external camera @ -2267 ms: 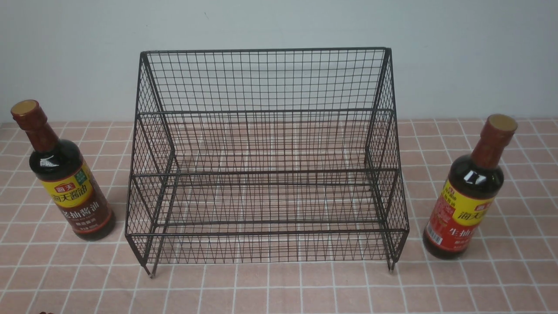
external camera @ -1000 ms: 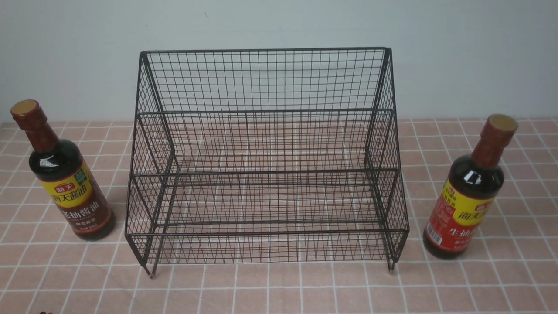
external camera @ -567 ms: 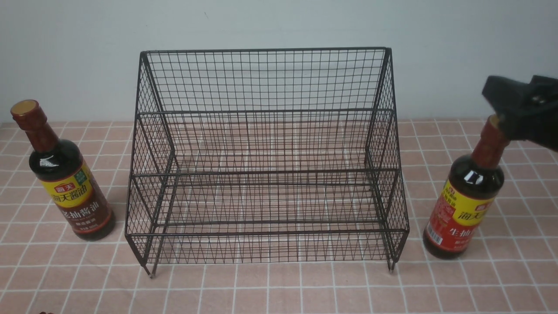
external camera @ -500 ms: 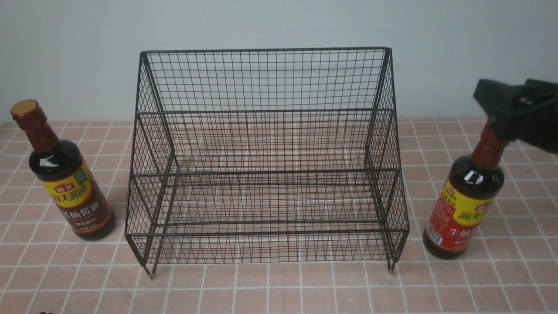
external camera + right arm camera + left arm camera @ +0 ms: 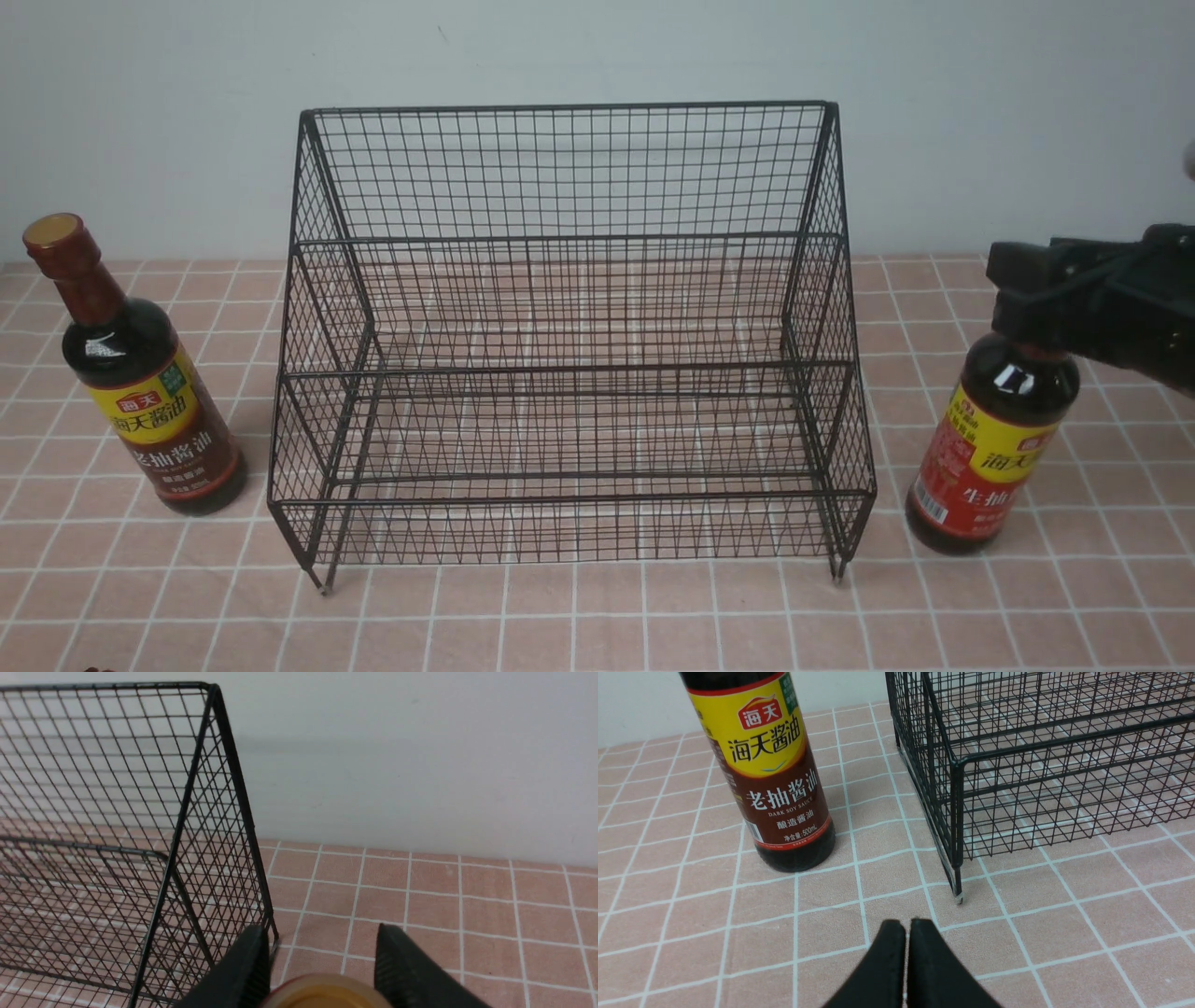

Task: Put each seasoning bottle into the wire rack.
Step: Use the right arm to grab the condiment bottle closest to it, then use the right arm to put the condiment bottle back on the shelf

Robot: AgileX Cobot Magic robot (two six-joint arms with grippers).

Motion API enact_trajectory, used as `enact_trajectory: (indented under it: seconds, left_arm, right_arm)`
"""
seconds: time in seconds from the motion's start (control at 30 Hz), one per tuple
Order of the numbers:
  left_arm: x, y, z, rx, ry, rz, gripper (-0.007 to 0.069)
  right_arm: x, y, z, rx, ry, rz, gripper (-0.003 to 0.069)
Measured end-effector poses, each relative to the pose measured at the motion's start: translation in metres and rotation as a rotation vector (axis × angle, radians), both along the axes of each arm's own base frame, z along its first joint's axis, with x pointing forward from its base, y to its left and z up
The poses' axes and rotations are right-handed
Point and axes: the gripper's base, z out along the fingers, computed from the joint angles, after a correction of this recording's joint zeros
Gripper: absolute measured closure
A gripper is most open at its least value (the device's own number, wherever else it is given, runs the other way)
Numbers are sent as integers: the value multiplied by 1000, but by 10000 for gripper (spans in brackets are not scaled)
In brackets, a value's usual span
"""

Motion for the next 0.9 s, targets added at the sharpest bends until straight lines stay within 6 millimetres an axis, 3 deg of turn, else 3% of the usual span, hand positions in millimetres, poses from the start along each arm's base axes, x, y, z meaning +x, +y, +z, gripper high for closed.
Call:
enact_trajectory:
  seconds: [0.17,0.27,0.37,0.4,0.53,0.7,0.9]
  left_arm:
    - [0,0,0,0,0,0,631]
    - [0,0,0,0,0,0,631]
    - [0,0,0,0,0,0,631]
    - [0,0,0,0,0,0,631]
    - [0,0,0,0,0,0,631]
    - [0,0,0,0,0,0,631]
    - [0,0,0,0,0,0,631]
  right_arm:
    - [-2,-1,7,-43,-12,5,386]
    - [-2,-3,26,-55,-51,-9,388]
    - [-3,-3,60,-43,-153,-15,388]
    - [-5,-3,86,-22,-236,-17,389]
    - [-9,3,135,37,-386,6,389]
    - [-18,31,174,66,-496,120,389]
    - [-16,71,185,112,-533,269,390]
